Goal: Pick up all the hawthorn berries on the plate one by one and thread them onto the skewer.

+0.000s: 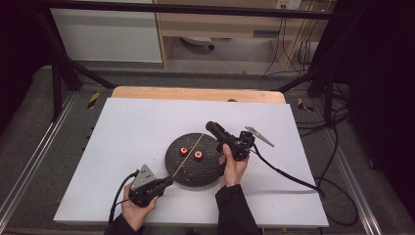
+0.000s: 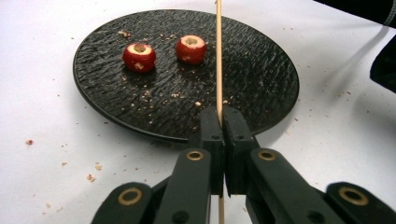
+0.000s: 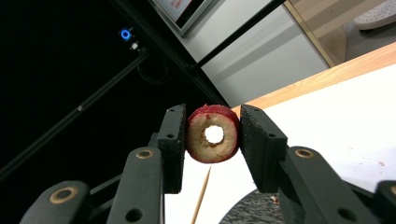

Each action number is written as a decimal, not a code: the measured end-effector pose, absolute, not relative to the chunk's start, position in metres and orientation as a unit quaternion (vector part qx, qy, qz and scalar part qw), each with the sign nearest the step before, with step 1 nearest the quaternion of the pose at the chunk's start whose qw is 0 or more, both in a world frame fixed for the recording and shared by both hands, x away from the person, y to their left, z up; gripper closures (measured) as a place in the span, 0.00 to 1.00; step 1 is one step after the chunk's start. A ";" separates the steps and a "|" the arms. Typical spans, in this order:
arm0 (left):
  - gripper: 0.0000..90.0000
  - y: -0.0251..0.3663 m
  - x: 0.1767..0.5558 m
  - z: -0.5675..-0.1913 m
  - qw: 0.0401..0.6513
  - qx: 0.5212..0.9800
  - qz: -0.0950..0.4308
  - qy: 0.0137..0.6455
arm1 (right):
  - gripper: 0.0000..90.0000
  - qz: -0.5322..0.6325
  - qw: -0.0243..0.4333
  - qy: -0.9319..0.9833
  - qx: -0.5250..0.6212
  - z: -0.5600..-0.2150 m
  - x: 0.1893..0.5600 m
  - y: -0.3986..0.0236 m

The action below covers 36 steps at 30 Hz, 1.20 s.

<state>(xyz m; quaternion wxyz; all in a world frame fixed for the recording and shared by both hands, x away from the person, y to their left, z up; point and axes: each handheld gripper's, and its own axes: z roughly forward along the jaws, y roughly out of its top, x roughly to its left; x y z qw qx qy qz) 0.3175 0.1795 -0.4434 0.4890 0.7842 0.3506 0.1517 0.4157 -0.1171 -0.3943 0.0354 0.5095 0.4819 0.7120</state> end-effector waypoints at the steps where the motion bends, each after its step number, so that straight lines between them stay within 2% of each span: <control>1: 0.98 0.179 0.317 -0.443 0.490 0.784 0.151 0.350 | 0.70 0.713 0.033 0.480 0.509 -0.395 0.416 -0.116; 36: 0.98 0.159 0.316 -0.440 0.516 0.757 0.141 0.374 | 0.70 0.726 0.009 0.469 0.503 -0.414 0.409 -0.104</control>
